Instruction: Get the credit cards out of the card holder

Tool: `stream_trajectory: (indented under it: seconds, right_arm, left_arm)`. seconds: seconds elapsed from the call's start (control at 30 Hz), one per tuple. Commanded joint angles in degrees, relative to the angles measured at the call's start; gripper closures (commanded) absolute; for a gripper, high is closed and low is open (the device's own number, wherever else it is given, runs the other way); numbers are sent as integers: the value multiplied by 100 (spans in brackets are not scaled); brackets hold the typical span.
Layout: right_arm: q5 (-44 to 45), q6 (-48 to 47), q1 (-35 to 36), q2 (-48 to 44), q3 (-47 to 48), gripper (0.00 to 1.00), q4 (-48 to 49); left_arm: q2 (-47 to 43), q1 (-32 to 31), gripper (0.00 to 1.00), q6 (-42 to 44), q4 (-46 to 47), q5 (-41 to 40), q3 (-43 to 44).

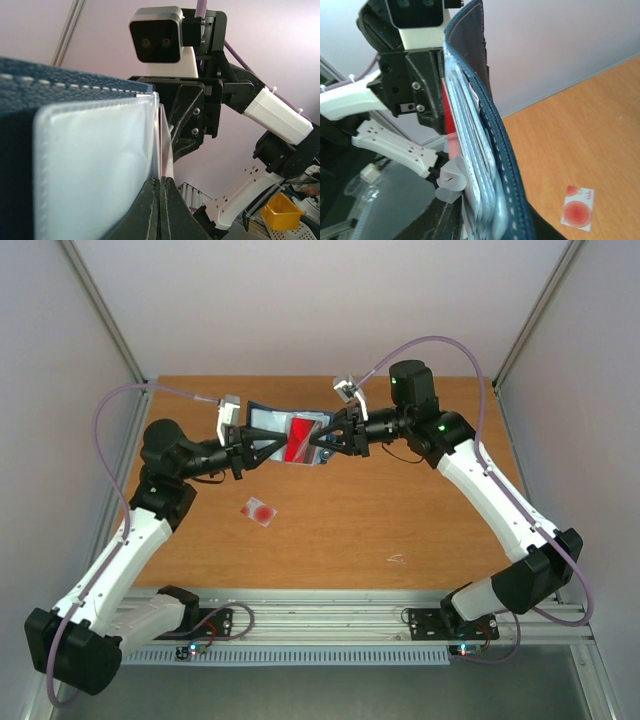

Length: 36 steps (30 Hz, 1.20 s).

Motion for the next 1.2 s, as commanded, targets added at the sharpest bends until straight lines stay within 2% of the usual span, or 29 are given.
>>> stream_trajectory:
  seconds: [0.0,0.1,0.2,0.33,0.43,0.5,0.63,0.77,1.0,1.17]
  right_arm:
    - [-207,164,-108,-12,-162,83,58]
    - [-343,159,-109,-46,-146,86,-36]
    - [-416,152,-109,-63,-94,98,-146]
    - [-406,243,-104,-109,-104,99,-31]
    - [107,59,-48,-121,-40,99,-239]
    - [360,-140,9,-87,76,99,-485]
    - [538,-316,93,-99,175,99,-614]
    - [484,-519,163,-102,289,99,-810]
    - [221,-533,176,-217,307,99,-590]
    - [4,-571,254,-215,277,99,-383]
  left_arm:
    - [-259,96,100,-143,682,263,-129]
    - [-287,130,100,-116,636,218,-207]
    - [-291,155,100,-116,594,240,-219]
    - [-224,107,100,176,237,272,-200]
    - [-202,-39,99,437,7,368,-96]
    - [-179,-136,87,513,-38,364,35]
    - [-98,-156,71,373,-571,-95,226]
    - [-17,-106,67,404,-1192,-669,273]
    - [76,-95,61,406,-1419,-773,368]
    - [194,-139,59,353,-1183,-508,404]
